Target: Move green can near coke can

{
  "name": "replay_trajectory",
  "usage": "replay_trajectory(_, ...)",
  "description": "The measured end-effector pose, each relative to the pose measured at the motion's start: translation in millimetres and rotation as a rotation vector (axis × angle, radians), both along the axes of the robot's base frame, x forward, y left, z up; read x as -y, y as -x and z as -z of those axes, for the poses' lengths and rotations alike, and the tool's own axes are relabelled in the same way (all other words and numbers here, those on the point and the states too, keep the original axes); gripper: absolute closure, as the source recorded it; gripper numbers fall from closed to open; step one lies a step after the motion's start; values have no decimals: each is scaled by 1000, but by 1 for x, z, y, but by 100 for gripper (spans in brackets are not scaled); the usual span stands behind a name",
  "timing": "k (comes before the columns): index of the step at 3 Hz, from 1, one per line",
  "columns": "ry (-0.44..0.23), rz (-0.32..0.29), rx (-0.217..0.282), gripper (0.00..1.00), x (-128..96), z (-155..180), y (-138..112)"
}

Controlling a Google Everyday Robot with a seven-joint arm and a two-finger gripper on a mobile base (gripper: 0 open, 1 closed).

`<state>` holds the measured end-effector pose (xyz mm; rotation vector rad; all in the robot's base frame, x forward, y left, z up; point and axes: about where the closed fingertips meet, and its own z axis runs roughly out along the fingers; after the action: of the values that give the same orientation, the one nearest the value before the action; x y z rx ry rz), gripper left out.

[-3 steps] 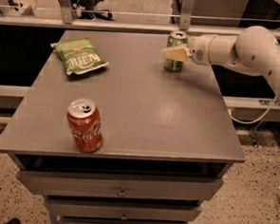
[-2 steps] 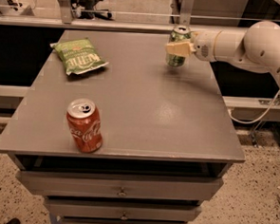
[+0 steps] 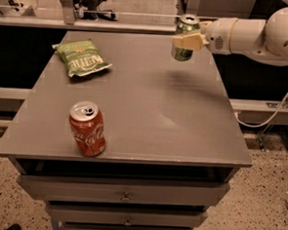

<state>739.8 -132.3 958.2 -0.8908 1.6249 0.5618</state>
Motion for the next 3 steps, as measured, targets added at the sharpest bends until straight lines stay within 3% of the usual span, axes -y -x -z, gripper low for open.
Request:
replay_trajectory(1, 1, -48, -20, 100, -7, 3, 5)
replay_trajectory(2, -39, -209, -81, 100, -20, 8, 42)
replay_trajectory(3, -98, -381, -147, 100, -32, 8, 100)
